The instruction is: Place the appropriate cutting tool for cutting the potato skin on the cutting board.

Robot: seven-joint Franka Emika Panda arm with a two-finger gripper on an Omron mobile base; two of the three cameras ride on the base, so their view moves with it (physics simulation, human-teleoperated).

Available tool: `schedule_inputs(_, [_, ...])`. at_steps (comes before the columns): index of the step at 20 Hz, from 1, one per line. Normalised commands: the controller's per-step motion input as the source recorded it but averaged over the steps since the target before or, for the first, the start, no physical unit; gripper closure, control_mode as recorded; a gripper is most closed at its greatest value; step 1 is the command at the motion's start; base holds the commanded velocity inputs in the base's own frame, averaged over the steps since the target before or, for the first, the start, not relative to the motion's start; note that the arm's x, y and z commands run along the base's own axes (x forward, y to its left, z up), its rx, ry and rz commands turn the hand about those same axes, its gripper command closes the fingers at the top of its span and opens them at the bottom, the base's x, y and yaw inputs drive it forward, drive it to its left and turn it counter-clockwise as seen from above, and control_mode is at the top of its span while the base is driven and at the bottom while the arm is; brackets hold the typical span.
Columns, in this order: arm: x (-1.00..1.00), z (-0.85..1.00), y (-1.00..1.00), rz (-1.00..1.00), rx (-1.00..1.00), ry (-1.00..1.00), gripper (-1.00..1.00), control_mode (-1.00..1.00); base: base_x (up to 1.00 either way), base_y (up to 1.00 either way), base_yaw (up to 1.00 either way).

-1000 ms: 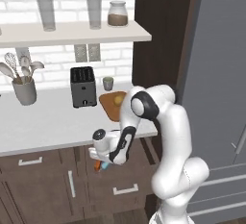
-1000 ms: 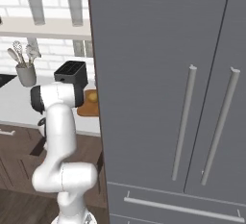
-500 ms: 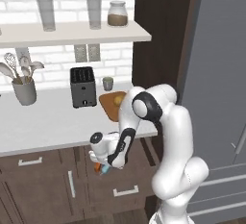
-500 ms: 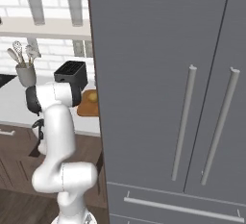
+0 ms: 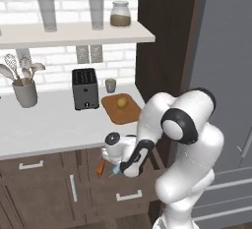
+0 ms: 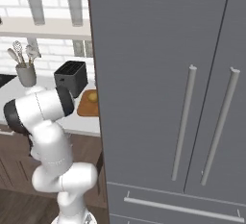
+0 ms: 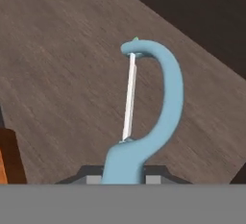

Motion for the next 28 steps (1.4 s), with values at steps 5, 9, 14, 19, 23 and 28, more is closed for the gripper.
schedule_inputs(5, [0.00, 1.00, -0.26, -0.13, 0.13, 0.00, 1.00, -1.00, 0.00, 0.00, 0.00])
schedule_inputs(9, [0.08, 1.00, -0.19, -0.12, 0.11, 0.03, 1.00, -1.00, 0.00, 0.00, 0.00])
schedule_inputs(14, [0.29, 1.00, -0.07, -0.12, 0.08, 0.08, 1.00, -1.00, 0.00, 0.00, 0.00])
schedule_inputs(19, [0.36, 1.00, -0.12, -0.04, 0.00, 0.07, 1.00, -1.00, 0.00, 0.00, 0.00])
schedule_inputs(23, [0.79, 0.98, 0.00, 0.00, 0.00, 0.12, 1.00, -1.00, 0.00, 0.00, 0.00])
schedule_inputs(28, [1.00, 0.35, 0.00, 0.00, -0.02, 0.17, 1.00, -1.00, 0.00, 0.00, 0.00])
